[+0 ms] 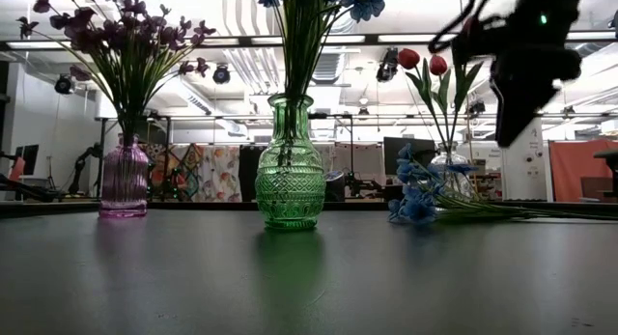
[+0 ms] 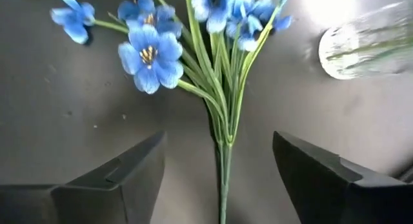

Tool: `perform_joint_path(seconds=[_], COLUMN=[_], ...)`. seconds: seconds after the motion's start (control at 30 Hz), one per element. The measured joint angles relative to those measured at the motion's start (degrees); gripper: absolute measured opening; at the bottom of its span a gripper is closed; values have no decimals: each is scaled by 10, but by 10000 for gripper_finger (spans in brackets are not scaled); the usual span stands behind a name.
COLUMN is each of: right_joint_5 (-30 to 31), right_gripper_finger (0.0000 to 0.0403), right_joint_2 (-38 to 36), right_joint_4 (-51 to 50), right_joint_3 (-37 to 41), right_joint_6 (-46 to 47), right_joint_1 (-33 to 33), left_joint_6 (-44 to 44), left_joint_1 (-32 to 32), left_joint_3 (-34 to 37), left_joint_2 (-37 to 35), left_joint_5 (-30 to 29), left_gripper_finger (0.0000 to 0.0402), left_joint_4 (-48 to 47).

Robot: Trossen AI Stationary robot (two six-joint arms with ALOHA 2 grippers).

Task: Sort flowers into vase by color
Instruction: Put the blue flower into the green crystal vase

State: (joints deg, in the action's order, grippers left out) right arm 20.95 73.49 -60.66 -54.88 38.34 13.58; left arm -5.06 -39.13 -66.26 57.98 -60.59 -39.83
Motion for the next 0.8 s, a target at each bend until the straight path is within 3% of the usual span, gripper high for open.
perform_joint_path(seconds=[0.2,0.43,0.8], right_joint_5=[-6,-30,-79], right_gripper_finger=[294,285,240], right_joint_2=[0,0,4], right_joint_4=[79,144,266], right_joint_3=[72,138,198], right_joint_6=[-24,-24,-60], right_joint_1=[-13,-51,-132], left_joint_6=[3,31,46], left_joint_1=[-1,-1,-1], left_joint_3=[85,154,171], left_joint_2=[-29,-38,-38], left_joint_5=[-41,-79,-122], left_gripper_finger=[0,0,0], left_joint_4=[90,208,215])
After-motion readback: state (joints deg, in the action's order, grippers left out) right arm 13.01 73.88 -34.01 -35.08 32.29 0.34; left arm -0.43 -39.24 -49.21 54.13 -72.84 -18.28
